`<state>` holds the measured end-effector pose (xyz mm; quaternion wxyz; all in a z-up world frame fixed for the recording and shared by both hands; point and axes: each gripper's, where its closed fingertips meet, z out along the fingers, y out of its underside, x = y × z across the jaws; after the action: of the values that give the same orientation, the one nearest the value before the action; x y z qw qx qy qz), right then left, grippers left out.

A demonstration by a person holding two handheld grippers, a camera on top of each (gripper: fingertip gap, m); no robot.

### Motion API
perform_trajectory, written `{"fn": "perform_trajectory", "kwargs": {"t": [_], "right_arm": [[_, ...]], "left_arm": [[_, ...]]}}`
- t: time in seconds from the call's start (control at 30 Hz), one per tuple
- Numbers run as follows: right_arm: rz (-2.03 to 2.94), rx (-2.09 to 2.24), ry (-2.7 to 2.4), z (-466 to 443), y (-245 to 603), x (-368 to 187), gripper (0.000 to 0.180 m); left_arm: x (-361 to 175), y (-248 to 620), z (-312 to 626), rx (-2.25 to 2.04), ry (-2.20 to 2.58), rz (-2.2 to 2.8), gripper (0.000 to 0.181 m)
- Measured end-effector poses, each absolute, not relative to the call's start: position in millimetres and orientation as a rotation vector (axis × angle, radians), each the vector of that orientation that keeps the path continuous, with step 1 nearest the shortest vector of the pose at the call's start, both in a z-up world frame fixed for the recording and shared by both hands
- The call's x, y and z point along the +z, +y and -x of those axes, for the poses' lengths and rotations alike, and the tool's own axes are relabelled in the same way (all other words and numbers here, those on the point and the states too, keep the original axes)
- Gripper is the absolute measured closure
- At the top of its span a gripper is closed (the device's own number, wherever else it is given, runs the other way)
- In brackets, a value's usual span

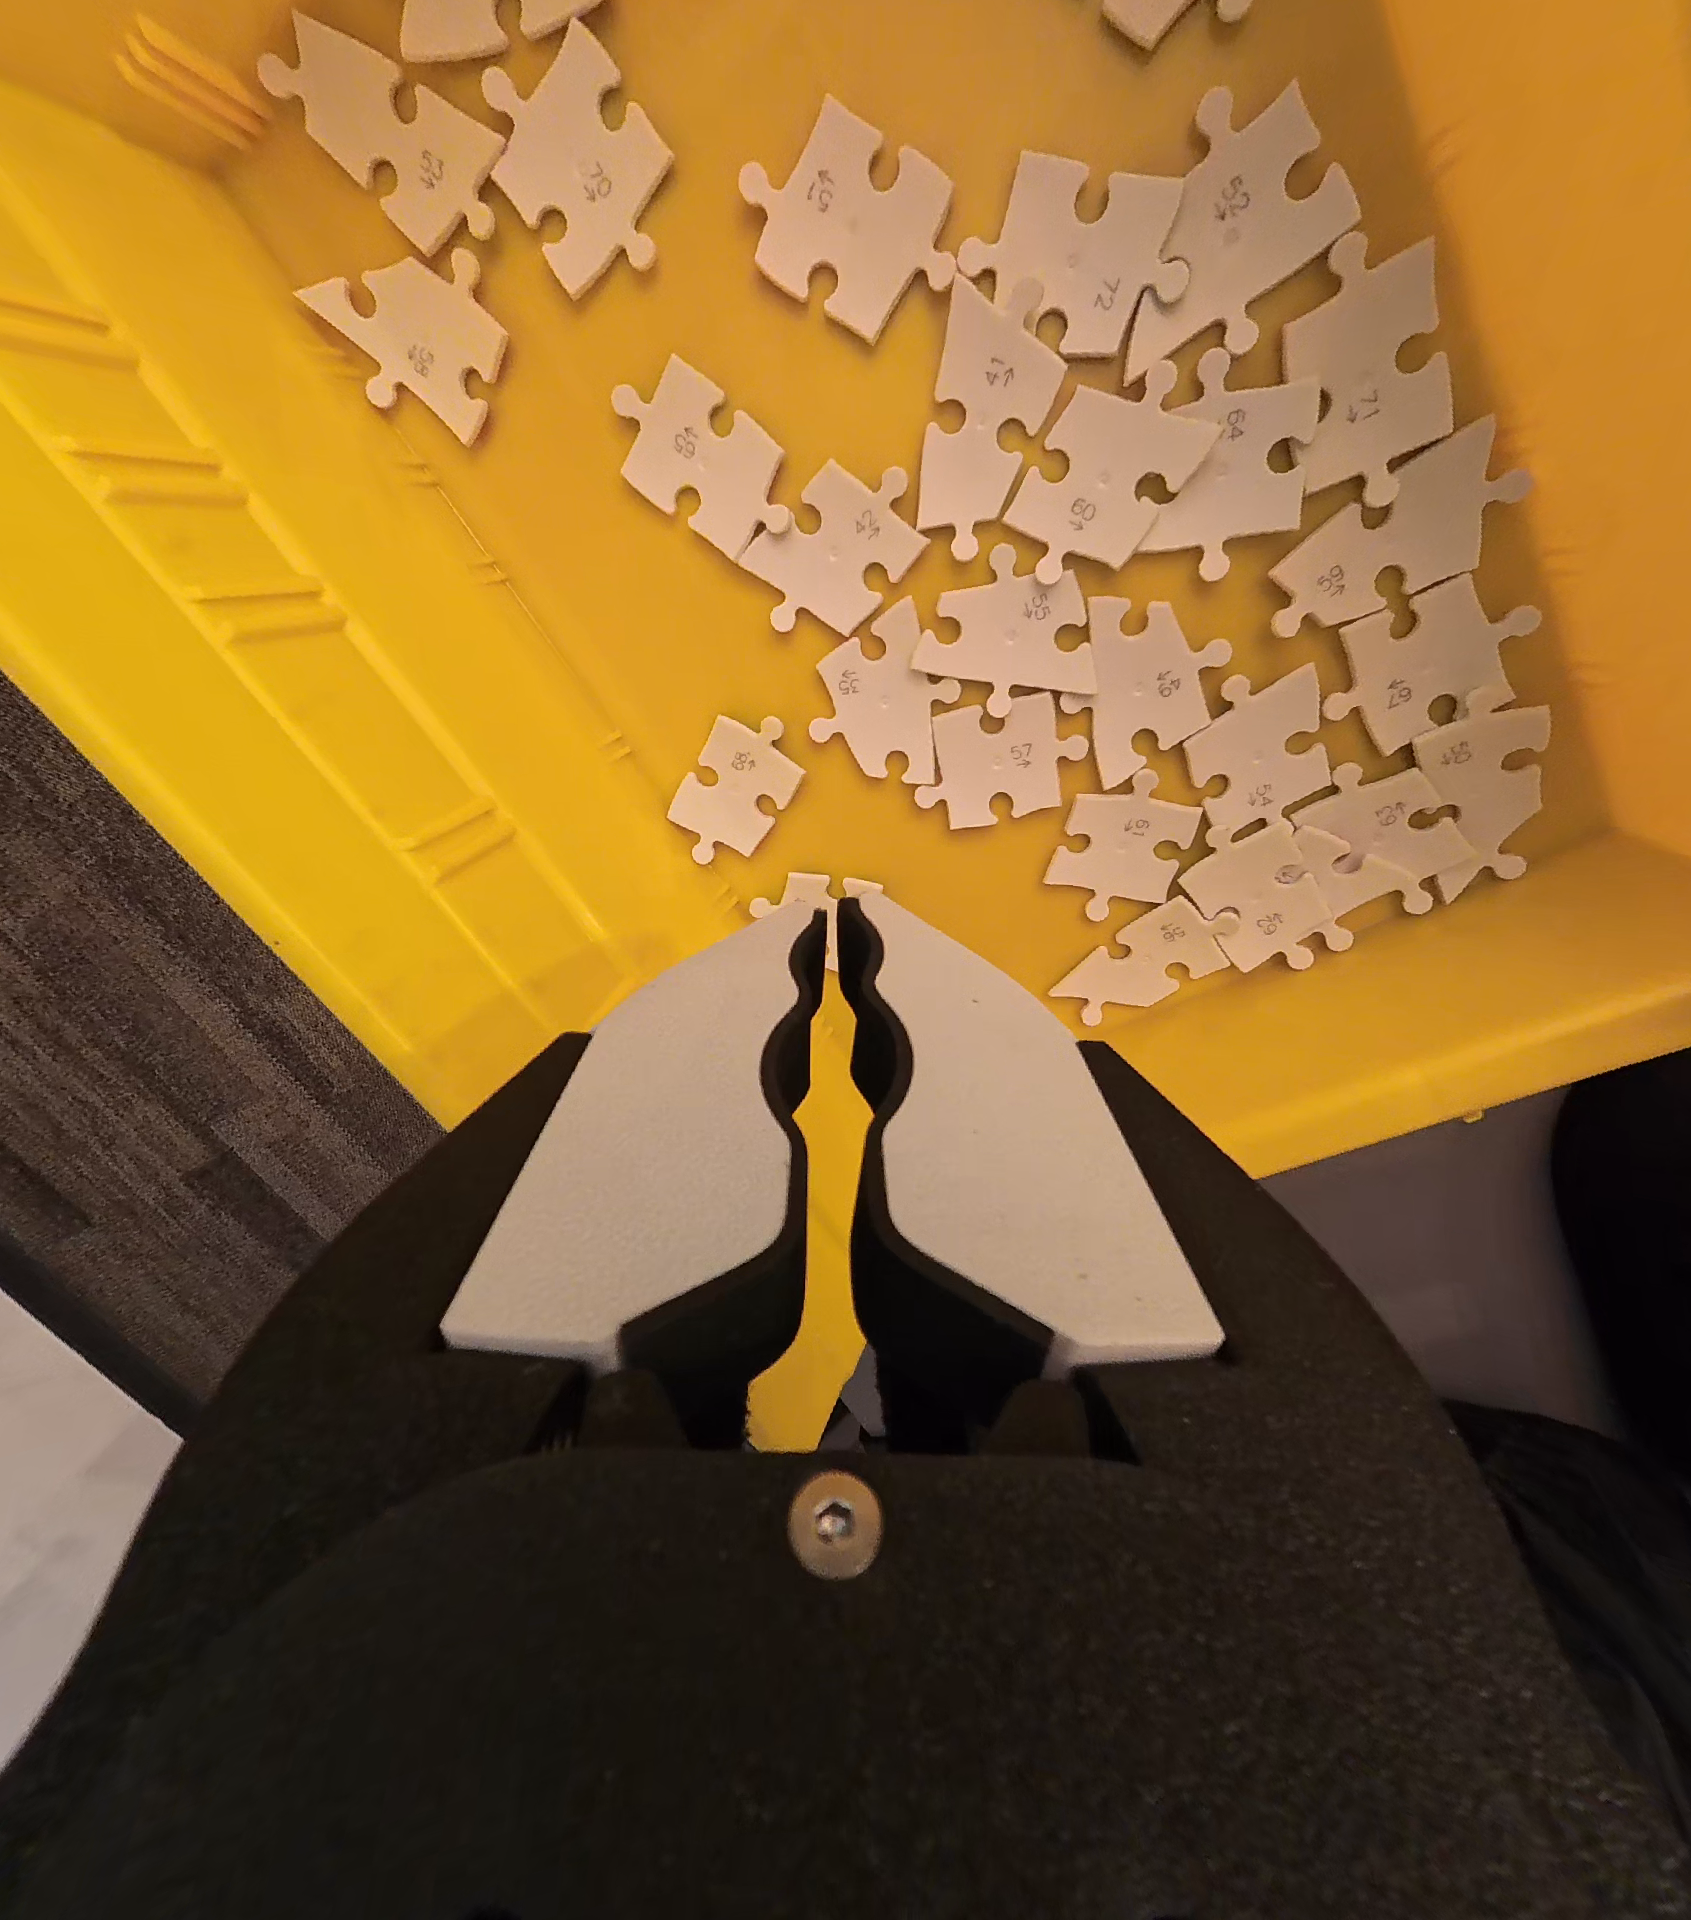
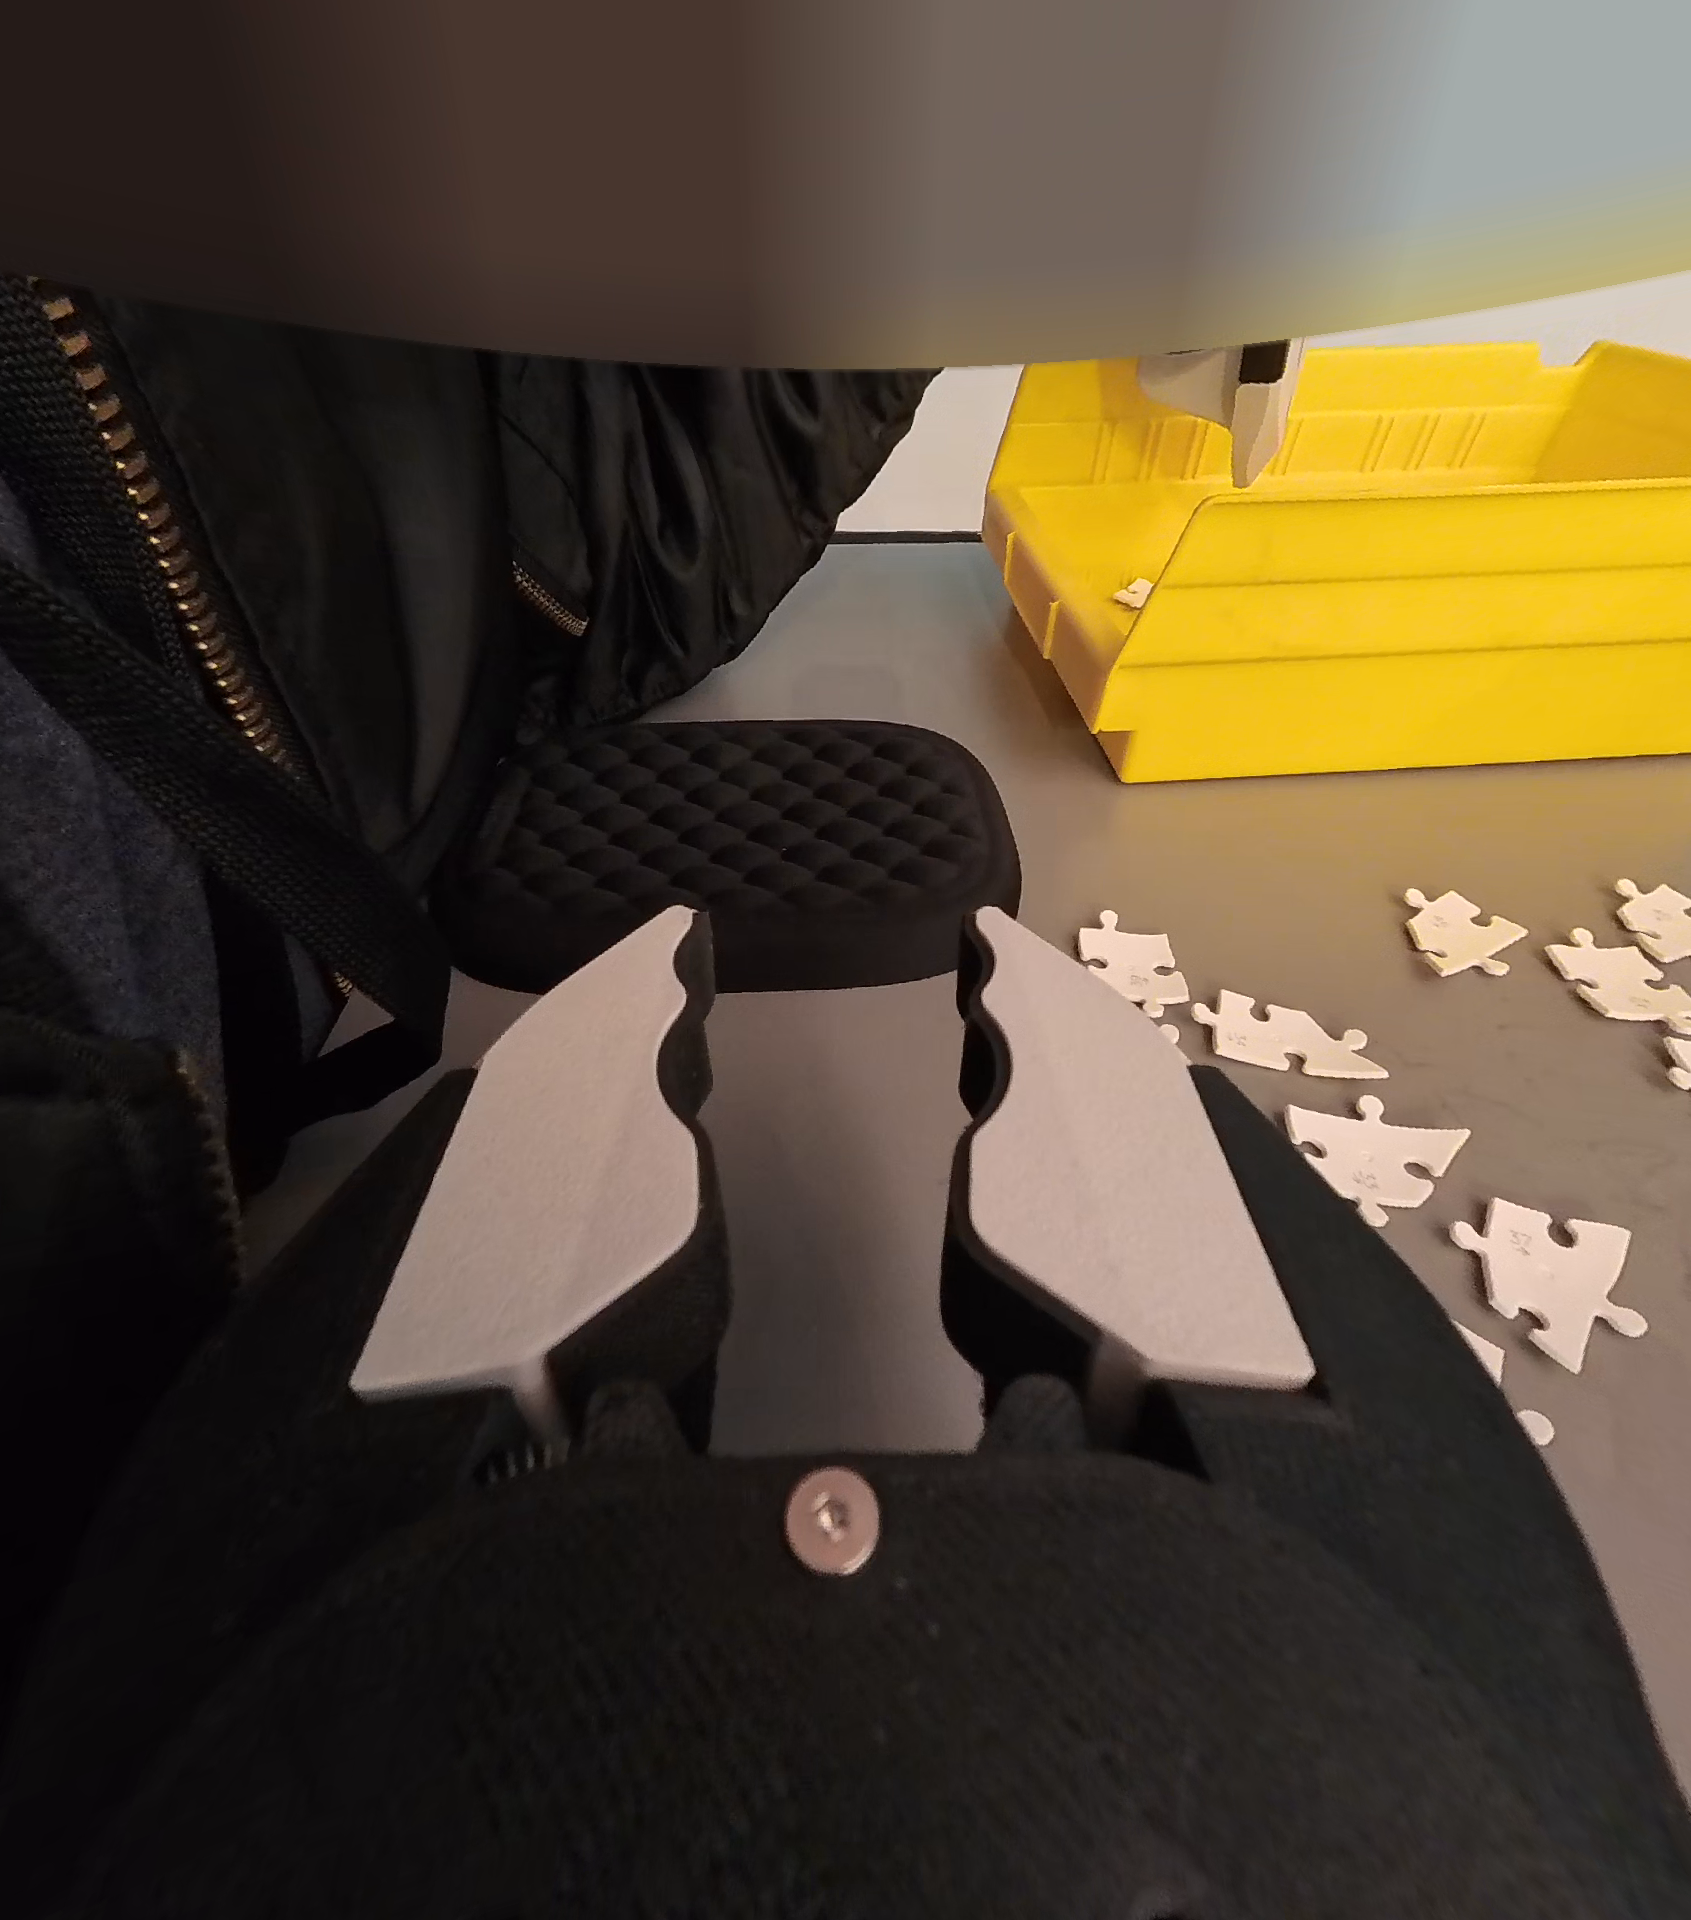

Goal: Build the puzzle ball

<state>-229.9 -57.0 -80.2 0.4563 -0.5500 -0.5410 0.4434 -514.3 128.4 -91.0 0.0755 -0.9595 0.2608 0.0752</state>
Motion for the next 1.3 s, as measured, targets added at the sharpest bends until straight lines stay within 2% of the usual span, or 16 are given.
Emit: {"fn": "perform_trajectory", "kwargs": {"t": [0.23,0.3,0.4,0.57,0.63,0.73,0.8,0.83,1.2,1.3], "right_arm": [[1.361,1.098,-1.345,232,-58,-81,0.134],[1.359,1.103,-1.346,233,-59,-81,0.134],[1.349,1.086,-1.372,235,-63,-82,0.134],[1.335,1.063,-1.399,235,-64,-83,0.134],[1.338,1.087,-1.394,235,-65,-82,0.134],[1.338,1.097,-1.408,235,-69,-83,0.134],[1.333,1.088,-1.431,235,-70,-85,0.134],[1.331,1.086,-1.433,235,-70,-85,0.134],[1.337,1.132,-1.434,234,-73,-84,0.134],[1.341,1.134,-1.438,234,-74,-85,0.134]], "left_arm": [[-82,148,507,0.243,0.733,2.789,0.179],[-70,173,495,0.221,0.691,2.655,0.167],[-57,203,479,0.145,0.604,2.502,0.138],[-63,240,469,-0.008,0.47,2.489,0.128],[-79,254,466,-0.017,0.499,2.579,0.126],[-107,267,486,0.185,0.532,2.724,0.123],[-119,275,496,0.26,0.547,2.747,0.127],[-125,278,501,0.28,0.539,2.765,0.122],[-144,293,498,0.148,0.594,2.731,0.117],[-144,294,497,0.143,0.621,2.729,0.125]]}}
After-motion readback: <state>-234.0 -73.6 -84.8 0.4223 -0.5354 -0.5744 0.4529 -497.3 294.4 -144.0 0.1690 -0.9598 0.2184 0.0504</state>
